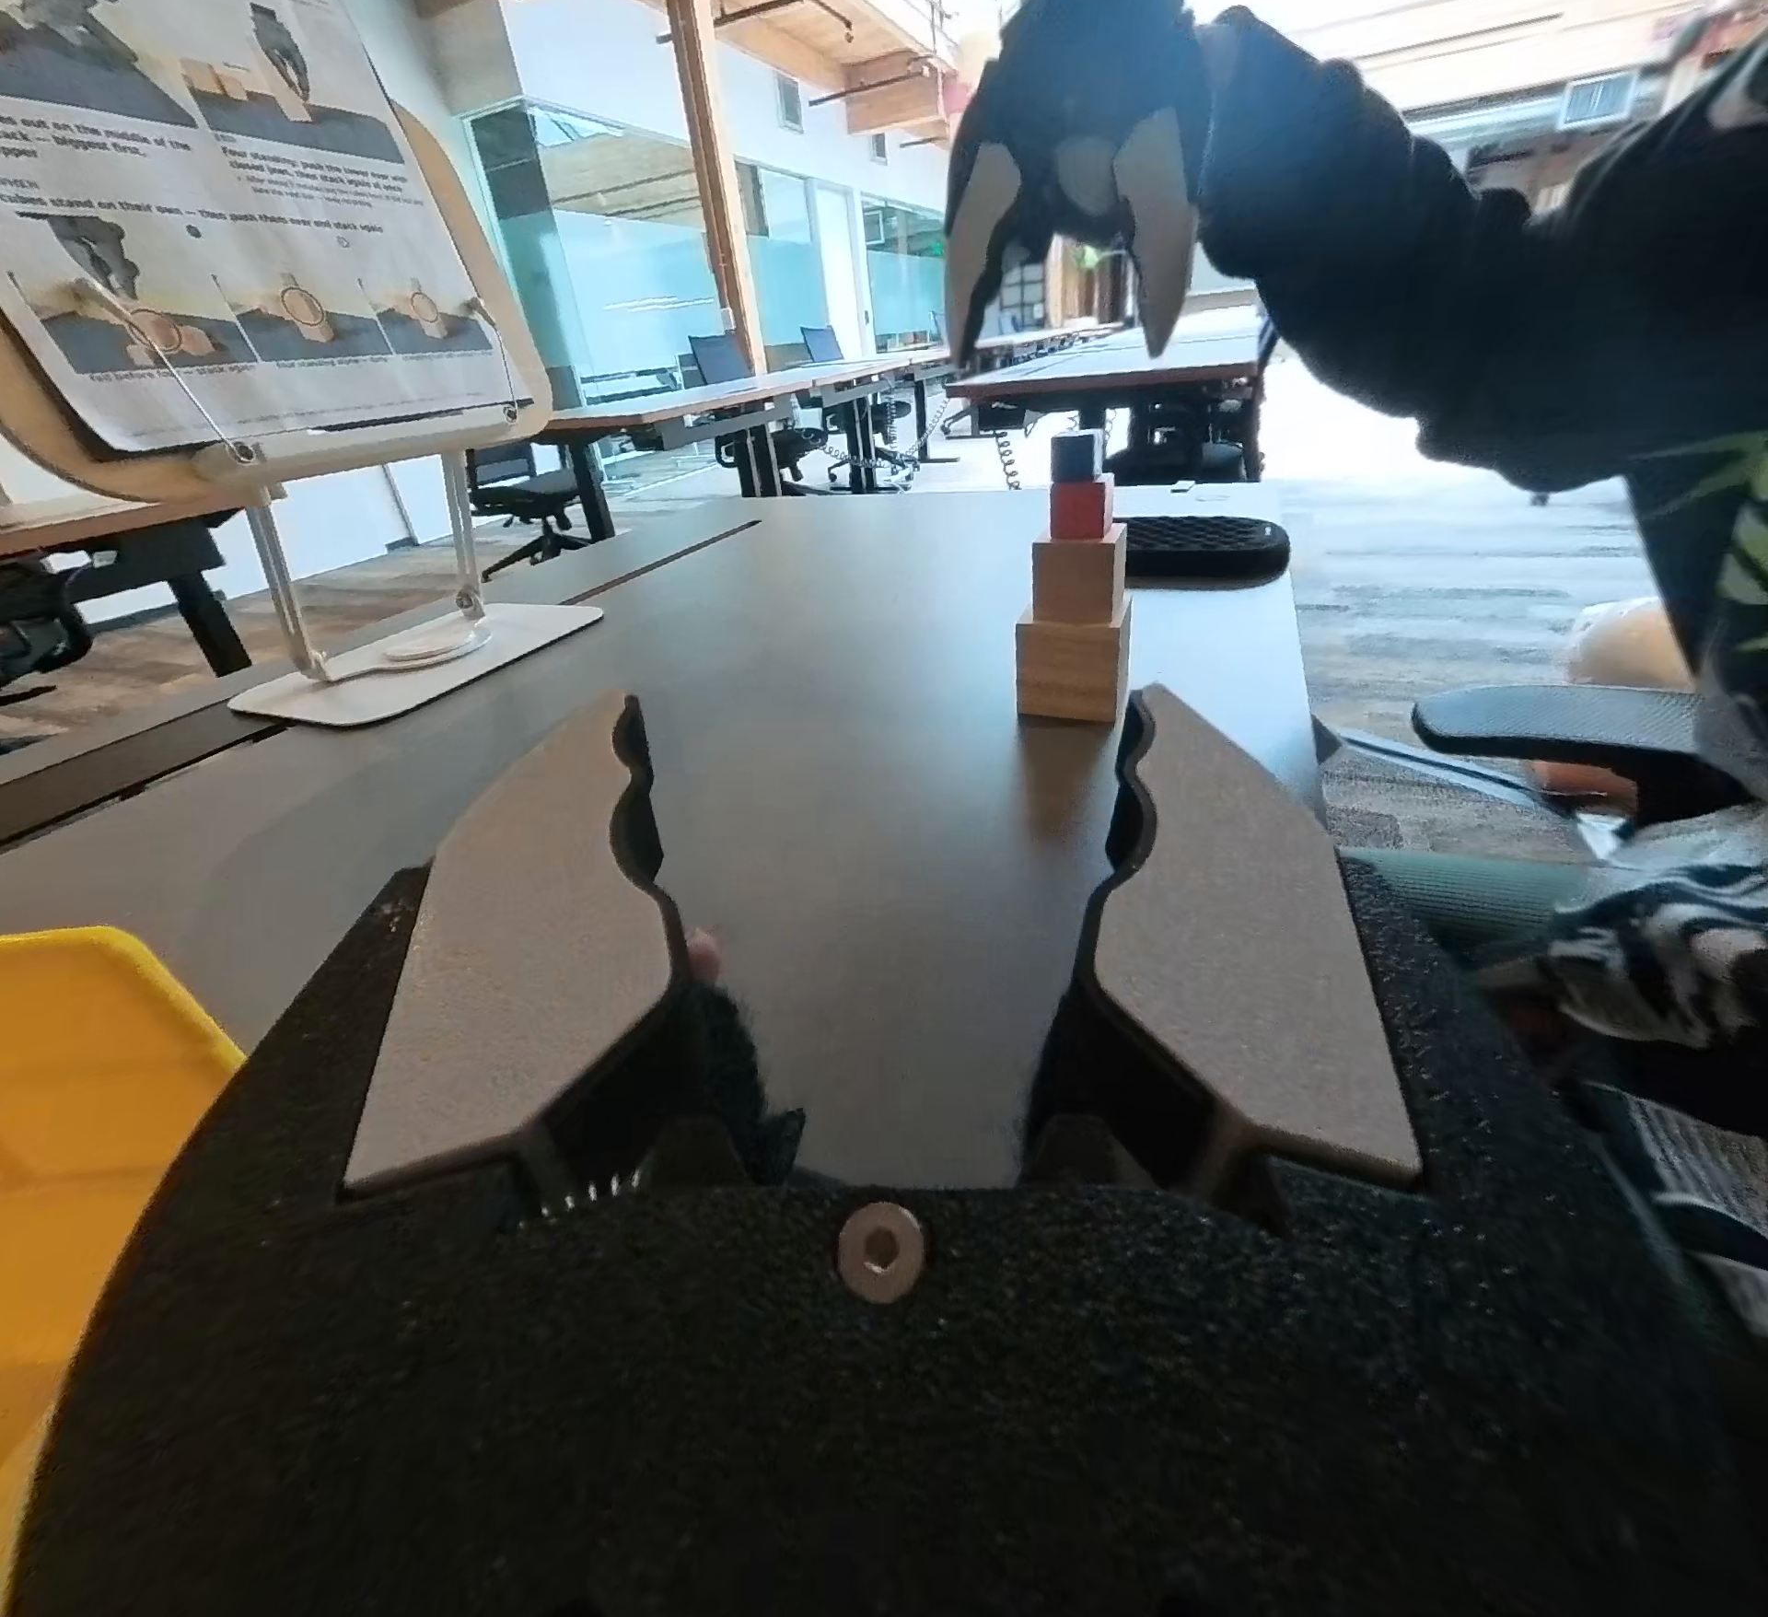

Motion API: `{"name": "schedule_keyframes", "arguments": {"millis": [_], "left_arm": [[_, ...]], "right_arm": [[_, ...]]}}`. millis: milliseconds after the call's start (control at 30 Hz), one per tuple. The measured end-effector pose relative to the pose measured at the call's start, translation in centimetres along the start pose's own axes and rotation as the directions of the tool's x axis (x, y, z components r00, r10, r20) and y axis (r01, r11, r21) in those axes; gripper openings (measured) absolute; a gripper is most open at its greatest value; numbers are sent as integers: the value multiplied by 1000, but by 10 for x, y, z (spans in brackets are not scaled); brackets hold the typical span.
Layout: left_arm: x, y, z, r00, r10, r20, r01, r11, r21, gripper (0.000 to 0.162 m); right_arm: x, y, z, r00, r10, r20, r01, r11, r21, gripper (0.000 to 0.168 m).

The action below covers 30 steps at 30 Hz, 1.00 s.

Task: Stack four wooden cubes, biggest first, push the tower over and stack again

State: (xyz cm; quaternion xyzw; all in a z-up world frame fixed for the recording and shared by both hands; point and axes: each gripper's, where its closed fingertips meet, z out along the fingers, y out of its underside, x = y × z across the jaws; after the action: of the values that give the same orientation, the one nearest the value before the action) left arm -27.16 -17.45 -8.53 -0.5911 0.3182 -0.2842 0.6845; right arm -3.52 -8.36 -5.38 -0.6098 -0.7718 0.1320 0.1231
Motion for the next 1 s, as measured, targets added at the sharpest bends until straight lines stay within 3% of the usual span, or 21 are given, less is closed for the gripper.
{"name": "schedule_keyframes", "arguments": {"millis": [167,367,567,767,900,1000], "left_arm": [[-4,-3,-2,999,-34,7,34,999,24,93],[1,0,0,1000,-7,-6,7,1000,-2,93],[-7,-1,-1,999,-38,37,38,999,8,93],[-2,2,1,999,-2,33,2,1000,-22,94],[-1,3,1,1000,-10,19,11,1000,-28,95],[0,3,1,1000,-11,8,11,1000,-27,95]], "right_arm": [[16,14,-38,991,98,-88,-86,988,132,83],[-13,43,-61,963,165,-212,-118,969,219,82],[-33,63,-54,969,119,-218,-76,978,195,84],[-15,47,-41,972,94,-217,-41,970,240,89],[-14,32,-22,981,-22,-193,81,949,304,102],[-26,23,-8,972,-143,-187,211,880,426,109]]}}
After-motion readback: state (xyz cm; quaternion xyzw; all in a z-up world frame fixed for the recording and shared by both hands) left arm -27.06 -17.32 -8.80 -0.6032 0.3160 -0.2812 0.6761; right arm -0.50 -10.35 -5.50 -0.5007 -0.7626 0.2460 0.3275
